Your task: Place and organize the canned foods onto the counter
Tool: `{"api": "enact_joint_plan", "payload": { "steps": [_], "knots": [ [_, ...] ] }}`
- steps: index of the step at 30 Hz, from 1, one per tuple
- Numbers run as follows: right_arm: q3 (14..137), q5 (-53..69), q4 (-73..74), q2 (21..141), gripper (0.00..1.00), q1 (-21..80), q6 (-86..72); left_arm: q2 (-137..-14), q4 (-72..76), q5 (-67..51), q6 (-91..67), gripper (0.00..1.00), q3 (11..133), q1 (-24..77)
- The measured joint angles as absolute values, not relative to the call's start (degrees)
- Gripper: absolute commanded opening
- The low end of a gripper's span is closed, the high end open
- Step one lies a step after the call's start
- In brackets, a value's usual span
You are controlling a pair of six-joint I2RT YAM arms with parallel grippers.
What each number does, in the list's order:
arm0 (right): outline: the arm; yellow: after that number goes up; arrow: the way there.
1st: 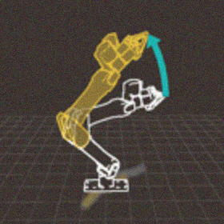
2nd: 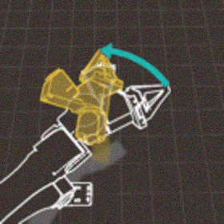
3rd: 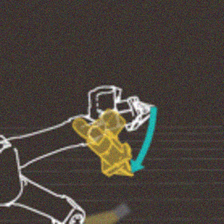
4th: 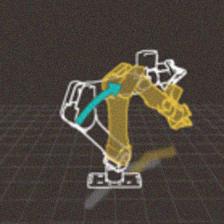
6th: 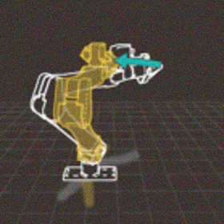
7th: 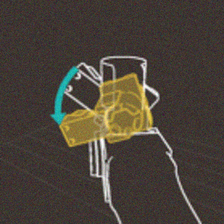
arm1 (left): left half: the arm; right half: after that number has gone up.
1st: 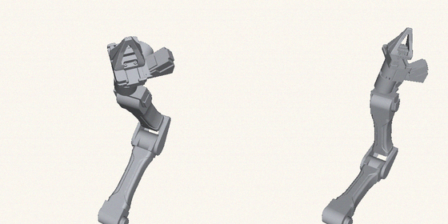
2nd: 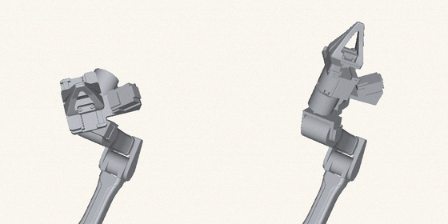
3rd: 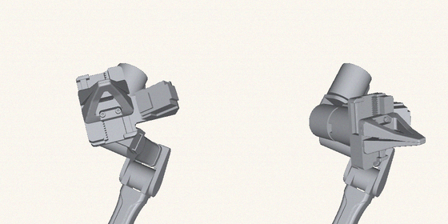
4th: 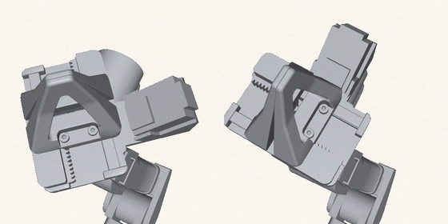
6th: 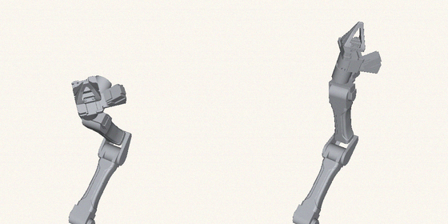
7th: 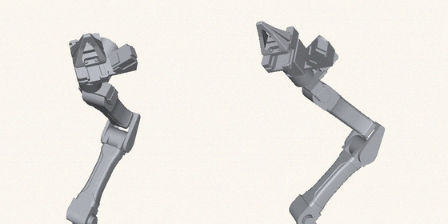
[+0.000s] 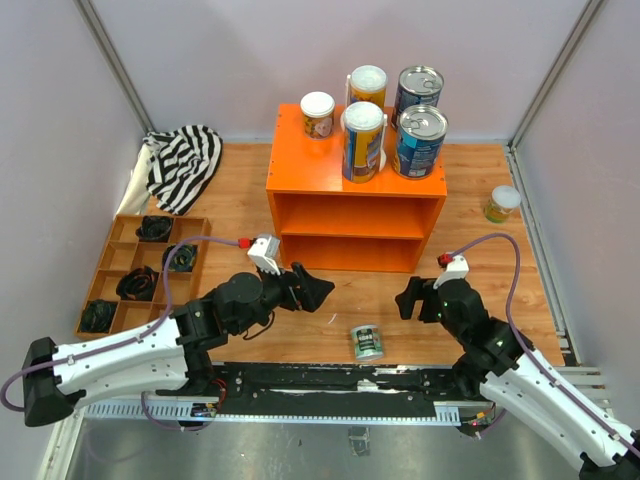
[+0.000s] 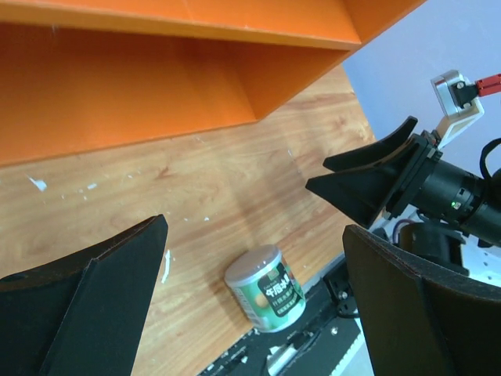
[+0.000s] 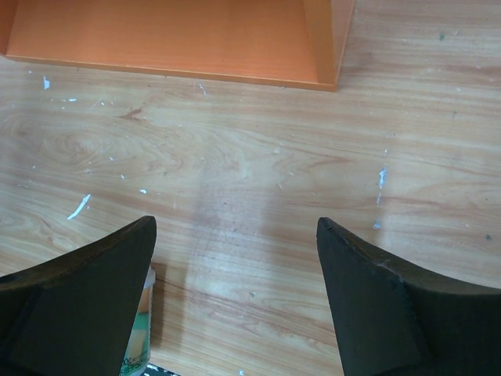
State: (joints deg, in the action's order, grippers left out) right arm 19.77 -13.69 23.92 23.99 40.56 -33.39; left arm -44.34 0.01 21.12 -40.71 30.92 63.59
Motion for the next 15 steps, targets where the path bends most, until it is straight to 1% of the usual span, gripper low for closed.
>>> {"api": "enact_joint_plan", "payload": {
  "steps": [4,8,12,15],
  "knots": [
    [19.0,-15.1,24.7,23.2,0.85,40.7,-34.1,-43.9,2.2,23.2,-45.4,0.99,28.0,65.9],
    [17.9,-16.0,25.3,23.2,0.85,40.8,-34.6,-46.3,6.2,24.4,-49.9,0.99,23.5,69.1],
    [17.7,-16.4,25.9,24.0,0.85,40.8,-34.6,-52.1,12.0,25.1,-54.5,0.99,19.4,72.3],
    [17.7,-16.6,26.0,24.1,0.85,40.8,-34.7,-57.6,15.6,25.4,-57.1,0.99,18.5,74.6]
  ]
}}
